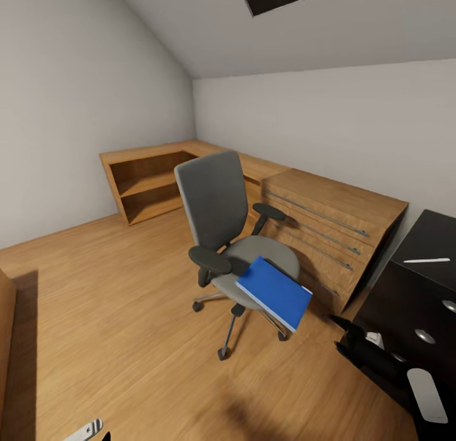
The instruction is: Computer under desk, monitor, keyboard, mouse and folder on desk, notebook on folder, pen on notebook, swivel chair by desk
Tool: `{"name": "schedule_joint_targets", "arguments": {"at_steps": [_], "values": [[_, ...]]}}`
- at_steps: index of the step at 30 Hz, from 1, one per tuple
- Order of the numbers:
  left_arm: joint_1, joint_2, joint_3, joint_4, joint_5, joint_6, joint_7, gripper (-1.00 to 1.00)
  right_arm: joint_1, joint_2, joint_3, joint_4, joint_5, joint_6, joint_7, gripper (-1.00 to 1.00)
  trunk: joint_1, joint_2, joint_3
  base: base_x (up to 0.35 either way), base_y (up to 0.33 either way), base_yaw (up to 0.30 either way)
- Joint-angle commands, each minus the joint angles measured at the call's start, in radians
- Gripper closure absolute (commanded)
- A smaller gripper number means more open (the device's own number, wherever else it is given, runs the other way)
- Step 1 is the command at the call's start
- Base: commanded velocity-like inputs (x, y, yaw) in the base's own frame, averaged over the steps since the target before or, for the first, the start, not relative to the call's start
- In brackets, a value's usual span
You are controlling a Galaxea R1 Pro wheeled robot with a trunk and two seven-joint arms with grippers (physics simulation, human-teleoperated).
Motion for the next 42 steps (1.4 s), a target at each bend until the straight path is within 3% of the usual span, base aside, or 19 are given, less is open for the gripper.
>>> {"name": "schedule_joint_targets", "arguments": {"at_steps": [1,6,14,36,42], "values": [[0.000,0.000,-0.001,-0.002,0.009,0.004,0.006,-1.00,-0.001,-0.001,-0.004,0.000,0.007,0.005,0.007,-1.00,0.004,-0.008,-0.004,0.000,0.000,0.000],[0.000,-0.016,-0.002,-0.002,0.007,-0.003,0.006,-1.00,-0.001,-0.020,-0.008,0.011,0.038,-0.004,0.007,-1.00,0.023,-0.043,-0.020,0.000,0.000,0.000],[0.000,-0.039,-0.003,-0.001,0.003,-0.035,0.007,-1.00,-0.001,-0.028,-0.009,0.020,0.063,-0.009,0.008,-1.00,0.054,-0.099,-0.045,0.000,0.000,0.000],[0.000,-0.046,-0.003,0.000,0.003,-0.041,0.007,-1.00,-0.001,-0.024,-0.005,0.021,0.068,-0.012,0.008,-1.00,0.138,-0.253,-0.114,0.000,0.000,0.000],[0.000,-0.047,-0.014,0.001,0.003,-0.042,0.006,-1.00,-0.001,-0.017,0.021,0.015,0.060,-0.007,0.007,-1.00,0.161,-0.295,-0.132,0.000,0.000,0.000]]}}
